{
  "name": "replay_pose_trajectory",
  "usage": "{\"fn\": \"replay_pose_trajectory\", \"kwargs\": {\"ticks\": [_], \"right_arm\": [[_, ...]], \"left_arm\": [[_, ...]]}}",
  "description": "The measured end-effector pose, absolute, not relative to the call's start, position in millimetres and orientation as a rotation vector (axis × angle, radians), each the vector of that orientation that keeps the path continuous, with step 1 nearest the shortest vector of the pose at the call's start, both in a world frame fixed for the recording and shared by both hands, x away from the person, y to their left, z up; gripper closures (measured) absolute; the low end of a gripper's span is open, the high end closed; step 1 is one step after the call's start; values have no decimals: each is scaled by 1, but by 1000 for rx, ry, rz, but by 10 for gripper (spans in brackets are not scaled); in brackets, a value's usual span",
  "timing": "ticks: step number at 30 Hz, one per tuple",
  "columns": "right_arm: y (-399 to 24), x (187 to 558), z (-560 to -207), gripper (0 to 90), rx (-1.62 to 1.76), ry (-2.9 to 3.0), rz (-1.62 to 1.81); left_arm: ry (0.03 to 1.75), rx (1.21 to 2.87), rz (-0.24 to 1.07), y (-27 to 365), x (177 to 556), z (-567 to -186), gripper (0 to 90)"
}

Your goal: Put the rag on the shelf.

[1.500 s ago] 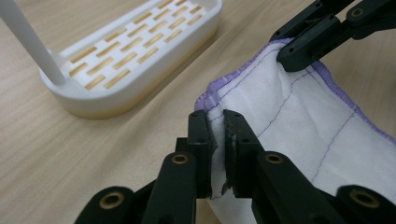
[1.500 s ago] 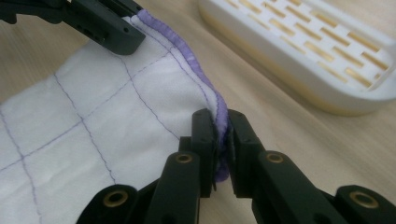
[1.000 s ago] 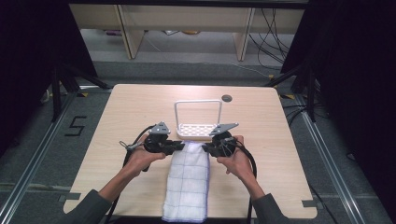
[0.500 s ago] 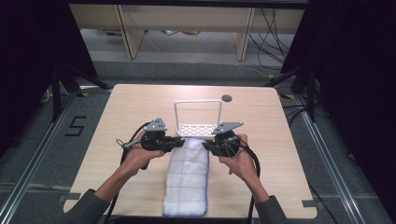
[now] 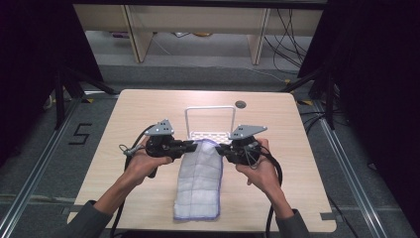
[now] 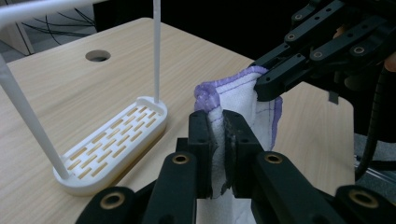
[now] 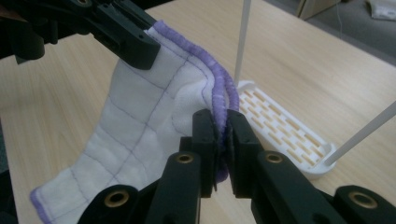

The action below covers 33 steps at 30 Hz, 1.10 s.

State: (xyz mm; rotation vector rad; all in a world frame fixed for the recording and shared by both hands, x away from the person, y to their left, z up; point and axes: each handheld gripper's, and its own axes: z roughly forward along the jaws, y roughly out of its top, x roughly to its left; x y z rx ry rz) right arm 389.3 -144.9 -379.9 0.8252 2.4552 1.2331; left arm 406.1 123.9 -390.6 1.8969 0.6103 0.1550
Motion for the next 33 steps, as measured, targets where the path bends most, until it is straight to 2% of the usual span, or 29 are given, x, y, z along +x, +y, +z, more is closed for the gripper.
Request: {"fn": "replay_pose_trajectory", "kwargs": {"ticks": [6,9,20,33], "right_arm": [[-149,385,-353,839,809,2418,1266],[-151,385,-345,839,826,2414,1253],[-156,400,-304,842,843,2353,1223],[-161,418,-273,841,851,2298,1243]], "left_arm": [[591,1879,207,124,402,-362,820],[595,1858,179,125,404,-356,820],[624,1865,210,122,421,-323,823],[633,1858,245,117,438,-294,823]]}}
